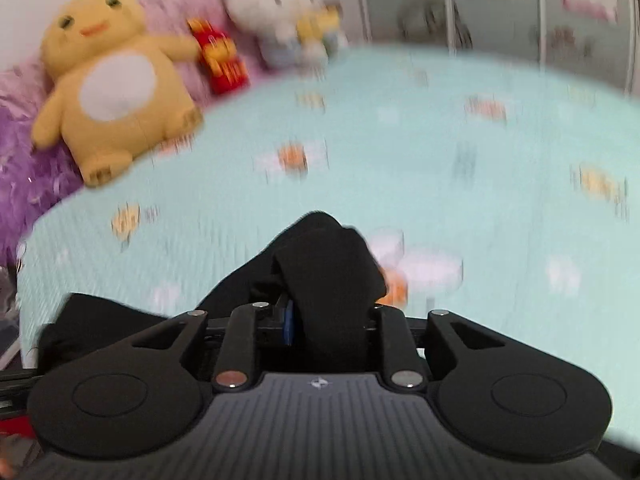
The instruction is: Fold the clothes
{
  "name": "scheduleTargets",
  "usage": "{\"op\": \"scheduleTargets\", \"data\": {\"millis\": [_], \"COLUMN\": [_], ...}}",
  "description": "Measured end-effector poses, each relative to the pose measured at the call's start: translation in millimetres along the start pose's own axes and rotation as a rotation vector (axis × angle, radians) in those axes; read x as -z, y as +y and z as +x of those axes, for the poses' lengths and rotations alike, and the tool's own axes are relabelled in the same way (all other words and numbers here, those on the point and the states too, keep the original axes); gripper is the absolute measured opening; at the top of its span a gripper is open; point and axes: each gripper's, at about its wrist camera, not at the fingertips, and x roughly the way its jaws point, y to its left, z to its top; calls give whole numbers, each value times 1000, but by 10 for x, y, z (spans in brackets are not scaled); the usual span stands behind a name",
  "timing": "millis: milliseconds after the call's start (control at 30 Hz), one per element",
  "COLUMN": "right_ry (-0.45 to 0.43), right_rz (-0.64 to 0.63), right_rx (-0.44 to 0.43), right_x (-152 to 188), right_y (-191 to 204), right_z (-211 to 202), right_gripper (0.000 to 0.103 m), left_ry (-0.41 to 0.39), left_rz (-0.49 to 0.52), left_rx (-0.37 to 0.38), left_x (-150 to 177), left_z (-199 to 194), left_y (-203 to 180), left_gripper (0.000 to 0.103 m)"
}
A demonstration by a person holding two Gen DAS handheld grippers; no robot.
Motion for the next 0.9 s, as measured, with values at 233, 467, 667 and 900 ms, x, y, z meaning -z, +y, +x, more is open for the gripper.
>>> {"op": "scheduleTargets", "data": {"millis": [233, 467, 667, 900], "right_ry": [-267, -363, -264, -251], "right_rz": [287, 709, 828, 691], "right_rx": [31, 289, 409, 335], "right_x": [989, 2576, 3344, 3074], "right_y": [-833, -1701, -1897, -1754], "right_z": [-1366, -2463, -2596, -2148], "right_gripper": [47, 61, 61, 69], "left_ry": [17, 54, 135, 167], "left_rz": [41, 122, 136, 87], "left_rx": [-7, -30, -88, -142], "left_x": [24, 162, 293, 307], "left_z": [20, 181, 368, 471], "left_y": [-24, -215, -294, -237], "left_gripper": [11, 12, 12, 14]}}
